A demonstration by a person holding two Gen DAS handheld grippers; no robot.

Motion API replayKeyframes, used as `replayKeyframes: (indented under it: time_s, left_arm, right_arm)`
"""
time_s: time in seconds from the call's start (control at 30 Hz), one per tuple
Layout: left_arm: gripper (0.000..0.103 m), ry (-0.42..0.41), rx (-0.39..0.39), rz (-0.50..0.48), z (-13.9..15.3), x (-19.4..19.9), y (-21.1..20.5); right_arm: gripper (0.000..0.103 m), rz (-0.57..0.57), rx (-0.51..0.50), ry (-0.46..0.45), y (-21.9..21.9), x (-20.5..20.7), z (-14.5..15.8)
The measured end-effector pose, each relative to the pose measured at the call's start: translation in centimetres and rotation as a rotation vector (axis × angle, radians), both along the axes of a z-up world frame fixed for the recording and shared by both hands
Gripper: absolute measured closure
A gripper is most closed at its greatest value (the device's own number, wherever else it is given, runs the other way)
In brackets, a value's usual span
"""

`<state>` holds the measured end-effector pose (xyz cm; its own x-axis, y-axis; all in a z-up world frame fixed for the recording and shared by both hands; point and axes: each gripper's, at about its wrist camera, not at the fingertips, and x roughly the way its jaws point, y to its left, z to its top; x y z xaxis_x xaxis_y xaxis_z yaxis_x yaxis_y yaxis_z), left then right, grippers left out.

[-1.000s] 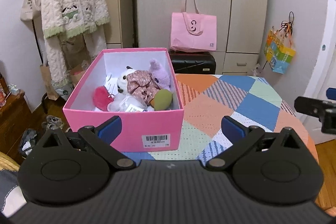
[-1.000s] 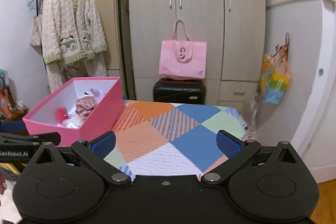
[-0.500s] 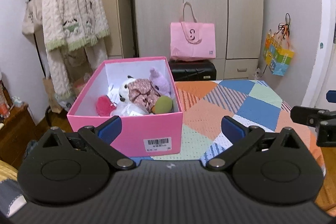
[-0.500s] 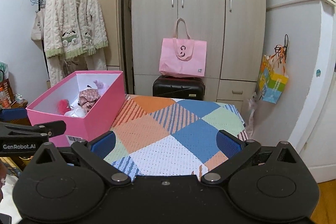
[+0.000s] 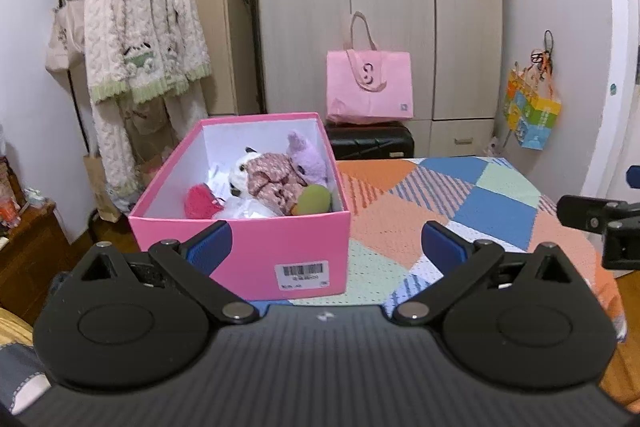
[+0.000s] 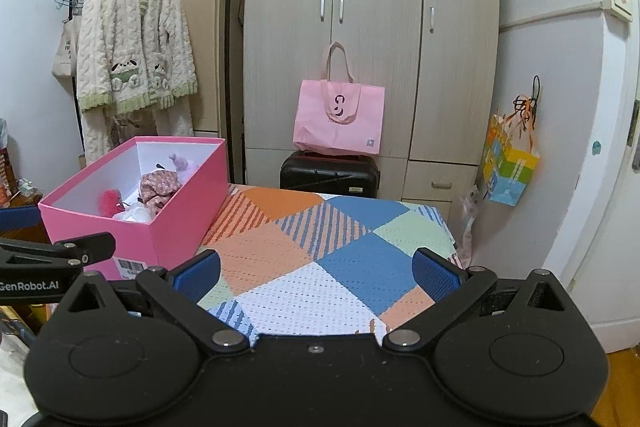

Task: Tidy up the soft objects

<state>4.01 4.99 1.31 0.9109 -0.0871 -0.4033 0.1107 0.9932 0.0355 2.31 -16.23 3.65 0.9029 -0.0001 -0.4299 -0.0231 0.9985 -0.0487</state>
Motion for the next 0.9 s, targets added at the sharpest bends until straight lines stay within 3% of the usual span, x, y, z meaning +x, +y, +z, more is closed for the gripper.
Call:
replayKeyframes:
  time_s: [0.47, 0.9]
  left_arm:
    - [0.001, 0.043, -0.025, 0.005, 0.07, 0.5, 0.71]
    - [0.0, 0.052, -0.024, 0.025, -0.17, 0.77, 0.85]
  right_arm:
    - [0.0, -0.005, 0.031, 0.02, -0.81, 0.64, -0.03]
    - [0.0, -0.009, -0.009, 0.011, -0.01, 0.46, -0.43]
